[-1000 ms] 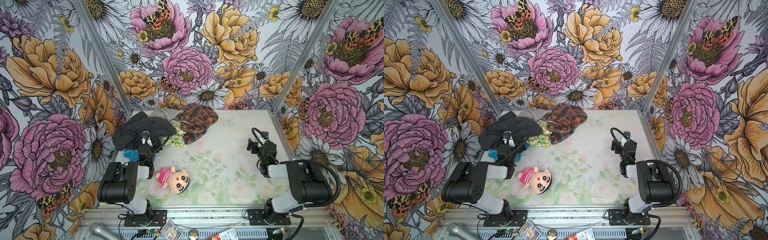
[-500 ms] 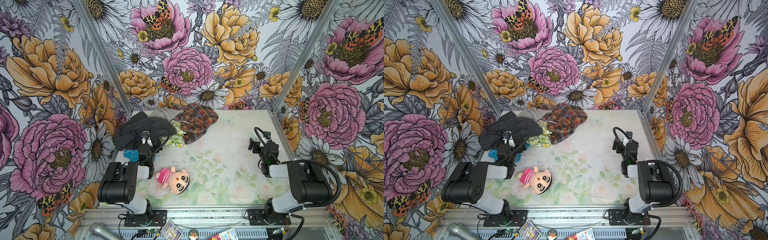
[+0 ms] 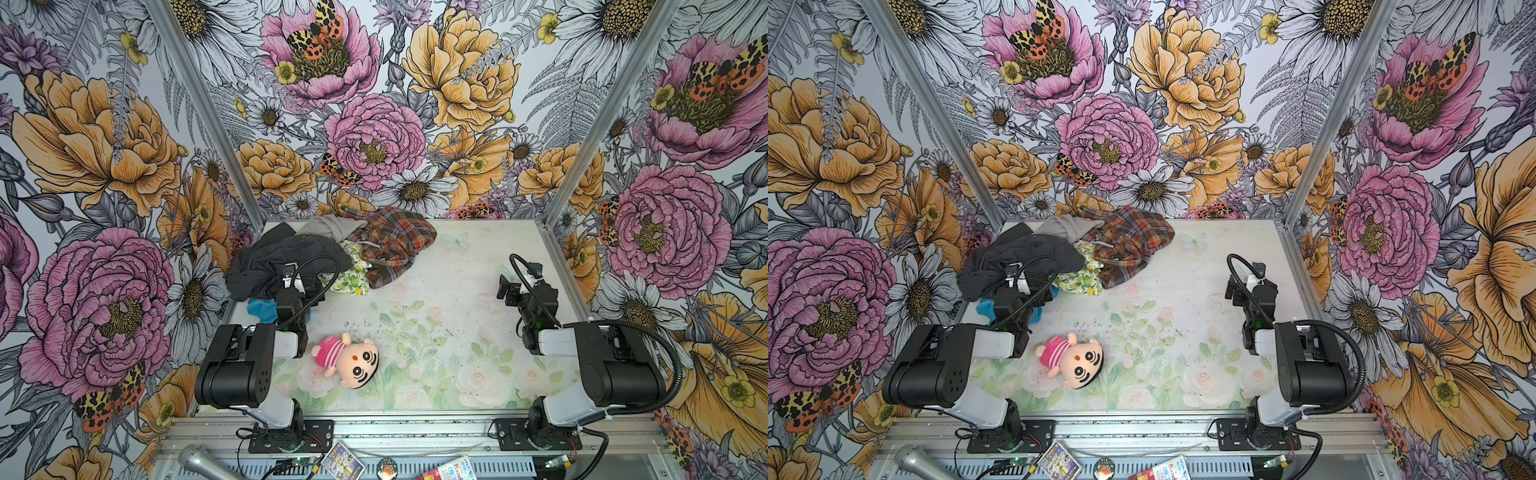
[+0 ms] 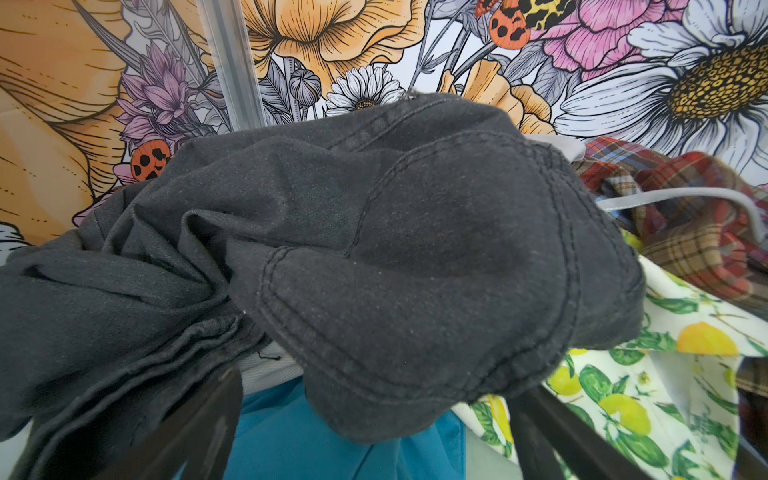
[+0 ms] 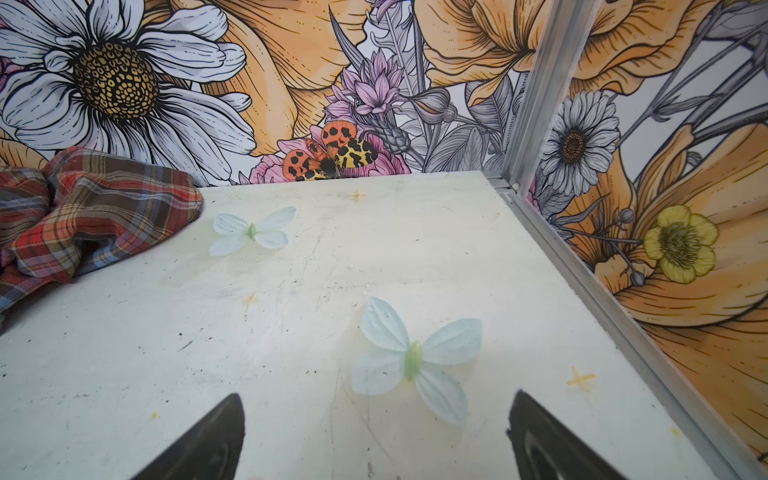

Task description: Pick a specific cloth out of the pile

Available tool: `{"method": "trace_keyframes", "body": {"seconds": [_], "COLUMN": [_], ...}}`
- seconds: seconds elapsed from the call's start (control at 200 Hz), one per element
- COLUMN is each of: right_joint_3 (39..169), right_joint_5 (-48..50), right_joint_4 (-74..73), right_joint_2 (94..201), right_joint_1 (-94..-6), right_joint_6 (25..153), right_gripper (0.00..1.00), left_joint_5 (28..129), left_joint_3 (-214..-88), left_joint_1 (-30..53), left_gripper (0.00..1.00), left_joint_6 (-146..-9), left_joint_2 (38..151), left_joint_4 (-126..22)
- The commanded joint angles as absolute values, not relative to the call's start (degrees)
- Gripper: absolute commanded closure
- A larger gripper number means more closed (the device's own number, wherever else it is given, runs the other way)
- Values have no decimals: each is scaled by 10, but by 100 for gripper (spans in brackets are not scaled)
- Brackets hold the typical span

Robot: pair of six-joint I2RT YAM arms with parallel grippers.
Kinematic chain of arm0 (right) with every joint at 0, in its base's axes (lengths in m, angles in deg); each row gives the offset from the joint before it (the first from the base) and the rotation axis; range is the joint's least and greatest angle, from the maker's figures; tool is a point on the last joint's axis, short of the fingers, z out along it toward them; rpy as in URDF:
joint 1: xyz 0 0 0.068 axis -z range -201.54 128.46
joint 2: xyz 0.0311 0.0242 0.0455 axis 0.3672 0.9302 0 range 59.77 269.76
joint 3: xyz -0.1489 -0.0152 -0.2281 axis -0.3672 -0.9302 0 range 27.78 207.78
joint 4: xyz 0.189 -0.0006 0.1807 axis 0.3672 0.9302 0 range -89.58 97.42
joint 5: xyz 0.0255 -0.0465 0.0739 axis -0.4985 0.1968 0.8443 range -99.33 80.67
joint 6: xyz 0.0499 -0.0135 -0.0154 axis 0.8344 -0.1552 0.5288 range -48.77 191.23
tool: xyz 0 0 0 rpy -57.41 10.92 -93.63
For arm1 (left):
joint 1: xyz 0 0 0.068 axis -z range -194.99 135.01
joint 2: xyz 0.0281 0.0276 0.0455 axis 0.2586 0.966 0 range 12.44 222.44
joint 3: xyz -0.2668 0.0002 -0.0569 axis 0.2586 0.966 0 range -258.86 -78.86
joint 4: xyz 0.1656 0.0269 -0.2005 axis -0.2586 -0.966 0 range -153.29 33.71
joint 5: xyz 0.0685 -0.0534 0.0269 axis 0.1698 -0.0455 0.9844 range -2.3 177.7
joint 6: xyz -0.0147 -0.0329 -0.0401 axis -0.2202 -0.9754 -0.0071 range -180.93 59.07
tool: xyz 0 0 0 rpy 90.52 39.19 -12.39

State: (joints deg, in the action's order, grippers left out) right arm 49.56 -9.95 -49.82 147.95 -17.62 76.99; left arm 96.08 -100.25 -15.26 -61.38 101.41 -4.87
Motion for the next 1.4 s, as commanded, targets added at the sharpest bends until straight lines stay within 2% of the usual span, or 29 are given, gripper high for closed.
{"method": "trace_keyframes", "body": {"seconds": [0.0,0.145,0.465,0.66,0.985,1.236,1.391], "right_joint_3": [497,497,505,532,562,622,682], "right_joint_5": [-114,-118,-133,-152,-256,-294,-322], "right_joint_4": [-506,-505,-460,-372,-249,-95,7], "right_joint_2": [1479,1478,1442,1404,1306,1237,1223], "right_joint_1": [-185,-188,-196,-204,-262,-308,-365], "right_joint_6": [774,771,765,767,767,815,870], "right_gripper": [0,1,1,0,0,1,0], "left_joint_5": [919,913,948,977,973,948,918], "left_joint_3": [-1022,-1029,-1055,-1059,-1127,-1202,-1247], "left_joint_1": [-158,-164,-159,-146,-140,-137,-137], "left_gripper": [1,1,1,1,1,1,1], "left_joint_6": [-605,-610,-627,-636,-695,-745,-776], "left_joint_2": [1004,993,912,843,757,738,745], "left_joint_4": [-66,-85,-225,-318,-559,-715,-791]}}
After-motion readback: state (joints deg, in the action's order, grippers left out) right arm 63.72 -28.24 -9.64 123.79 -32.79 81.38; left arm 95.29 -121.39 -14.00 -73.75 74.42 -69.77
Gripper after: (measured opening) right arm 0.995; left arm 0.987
